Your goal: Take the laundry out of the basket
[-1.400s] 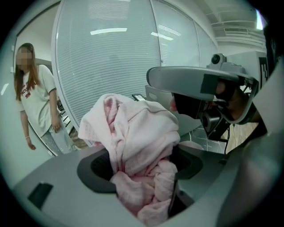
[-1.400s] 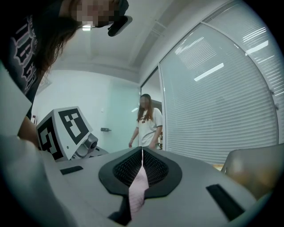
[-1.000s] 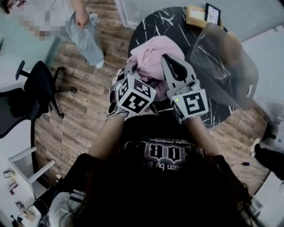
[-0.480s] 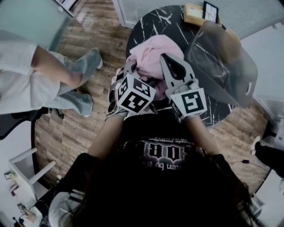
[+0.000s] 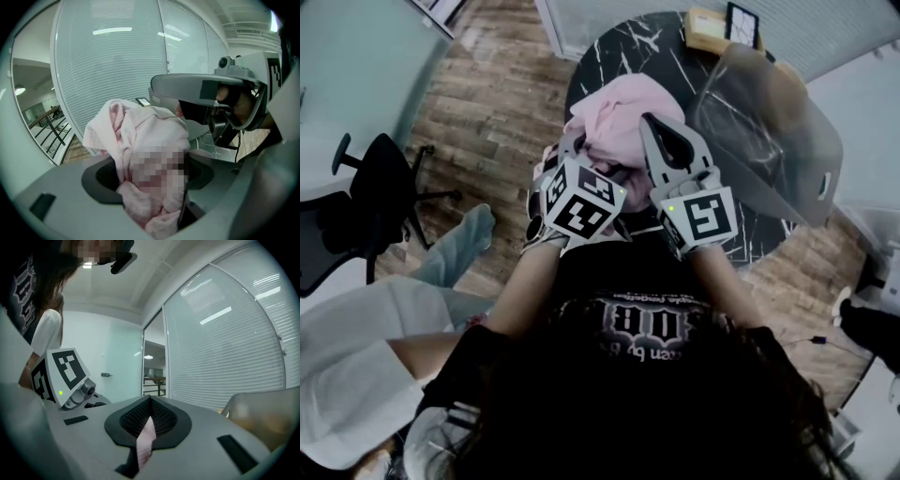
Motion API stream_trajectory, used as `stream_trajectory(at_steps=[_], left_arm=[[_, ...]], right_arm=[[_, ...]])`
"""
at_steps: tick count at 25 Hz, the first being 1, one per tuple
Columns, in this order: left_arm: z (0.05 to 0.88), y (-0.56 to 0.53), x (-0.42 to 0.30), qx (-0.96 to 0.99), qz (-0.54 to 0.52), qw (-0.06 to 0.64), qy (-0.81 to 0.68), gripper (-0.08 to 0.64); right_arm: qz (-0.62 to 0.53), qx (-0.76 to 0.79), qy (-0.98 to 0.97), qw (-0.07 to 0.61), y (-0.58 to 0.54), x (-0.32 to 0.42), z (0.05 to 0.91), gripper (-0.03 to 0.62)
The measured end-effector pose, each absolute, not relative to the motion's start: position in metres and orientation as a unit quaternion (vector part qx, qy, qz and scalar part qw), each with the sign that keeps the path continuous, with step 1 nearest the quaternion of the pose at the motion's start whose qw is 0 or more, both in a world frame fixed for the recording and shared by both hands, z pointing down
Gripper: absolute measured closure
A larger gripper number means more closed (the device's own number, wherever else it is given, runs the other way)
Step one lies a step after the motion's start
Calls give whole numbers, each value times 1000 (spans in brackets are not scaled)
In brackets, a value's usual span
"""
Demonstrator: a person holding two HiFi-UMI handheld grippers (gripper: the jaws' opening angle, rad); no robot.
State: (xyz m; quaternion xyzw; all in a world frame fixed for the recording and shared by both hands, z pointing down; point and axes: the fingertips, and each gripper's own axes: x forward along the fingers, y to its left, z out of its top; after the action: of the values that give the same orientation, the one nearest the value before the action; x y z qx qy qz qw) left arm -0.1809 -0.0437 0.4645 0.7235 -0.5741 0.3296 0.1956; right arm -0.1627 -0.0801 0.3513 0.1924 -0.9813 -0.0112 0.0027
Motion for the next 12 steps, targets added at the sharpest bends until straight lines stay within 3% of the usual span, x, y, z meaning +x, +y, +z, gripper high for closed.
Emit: stream_trajectory(at_steps=[12], left_arm=[[462, -44, -179, 723, 329, 193, -576, 222]], right_arm=[[-8, 200, -980, 4, -80, -160, 350, 566]])
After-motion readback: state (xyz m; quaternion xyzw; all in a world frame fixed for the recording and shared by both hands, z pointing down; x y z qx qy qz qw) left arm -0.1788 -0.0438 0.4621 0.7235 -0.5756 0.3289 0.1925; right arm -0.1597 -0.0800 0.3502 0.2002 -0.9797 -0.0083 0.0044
